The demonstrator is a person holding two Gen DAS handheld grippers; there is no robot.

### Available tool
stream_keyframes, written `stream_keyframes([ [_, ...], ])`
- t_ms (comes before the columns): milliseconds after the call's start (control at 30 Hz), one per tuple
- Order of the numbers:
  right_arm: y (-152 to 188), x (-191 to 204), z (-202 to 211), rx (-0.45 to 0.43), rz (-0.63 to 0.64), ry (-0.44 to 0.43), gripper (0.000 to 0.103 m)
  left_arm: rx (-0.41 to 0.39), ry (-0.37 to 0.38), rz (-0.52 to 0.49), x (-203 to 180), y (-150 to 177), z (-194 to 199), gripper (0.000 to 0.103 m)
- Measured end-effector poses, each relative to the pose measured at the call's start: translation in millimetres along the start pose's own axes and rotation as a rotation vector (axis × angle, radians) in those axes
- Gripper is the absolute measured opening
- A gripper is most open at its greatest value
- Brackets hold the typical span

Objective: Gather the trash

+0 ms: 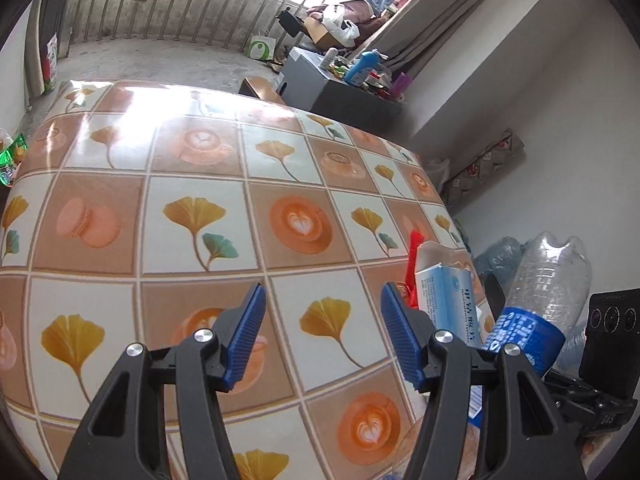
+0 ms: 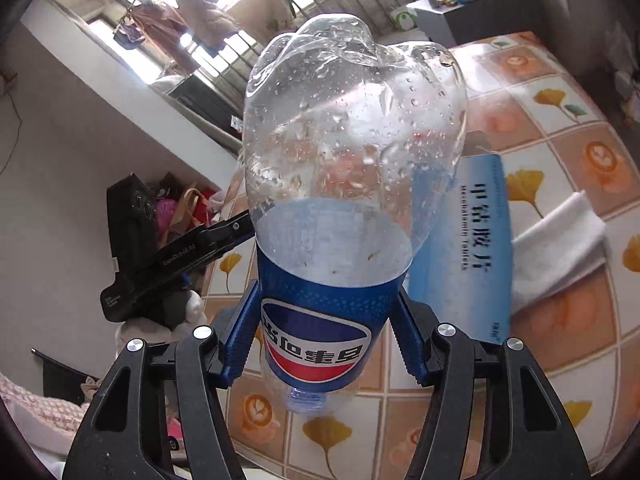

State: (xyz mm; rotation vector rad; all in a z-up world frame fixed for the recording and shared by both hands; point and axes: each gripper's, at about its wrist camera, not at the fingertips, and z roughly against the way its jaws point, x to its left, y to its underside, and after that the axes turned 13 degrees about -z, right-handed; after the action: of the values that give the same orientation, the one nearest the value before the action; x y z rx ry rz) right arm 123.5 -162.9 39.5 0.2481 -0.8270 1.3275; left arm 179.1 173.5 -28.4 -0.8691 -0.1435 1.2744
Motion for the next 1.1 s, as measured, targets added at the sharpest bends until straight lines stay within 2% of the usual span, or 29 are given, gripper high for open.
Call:
stream_keyframes([
  [167,5,-49,71,-0.121,-0.135,0.007,0.057,0.040,0.107,-0.091,-46,-6,-25,0.058],
  [267,11,-69,108,-0.167,-0.196,0.005,0.057,0.054,0.145,-0.140,-70,-10,-37,0.061],
  [433,21,-76,140,-0.163,-0.211,-0.006,0.057,0.085,0.176,-0.177,-94,-11,-54,0.065],
  [533,9,-84,135,-0.118,-0.201,0.012,0.058,0.115,0.170,-0.188,-102,-10,-63,0.066],
  [667,-13,-86,89,-0.130,-0.180,0.216,0.060,0.140,0.141,-0.198,-111,-12,-71,0.069],
  [767,-26,-91,57,-0.158,-0.194,0.253,0.060,0.152,0.123,-0.209,-122,-15,-76,0.073],
  [833,-33,-94,38,-0.184,-0.202,0.327,0.061,0.154,0.105,-0.222,-130,-16,-79,0.077],
  [933,-35,-104,19,-0.187,-0.236,0.328,0.066,0.152,0.075,-0.249,-144,-17,-86,0.082],
  [1100,-17,-122,42,-0.207,-0.285,0.283,0.067,0.162,-0.009,-0.277,-162,-15,-99,0.085],
])
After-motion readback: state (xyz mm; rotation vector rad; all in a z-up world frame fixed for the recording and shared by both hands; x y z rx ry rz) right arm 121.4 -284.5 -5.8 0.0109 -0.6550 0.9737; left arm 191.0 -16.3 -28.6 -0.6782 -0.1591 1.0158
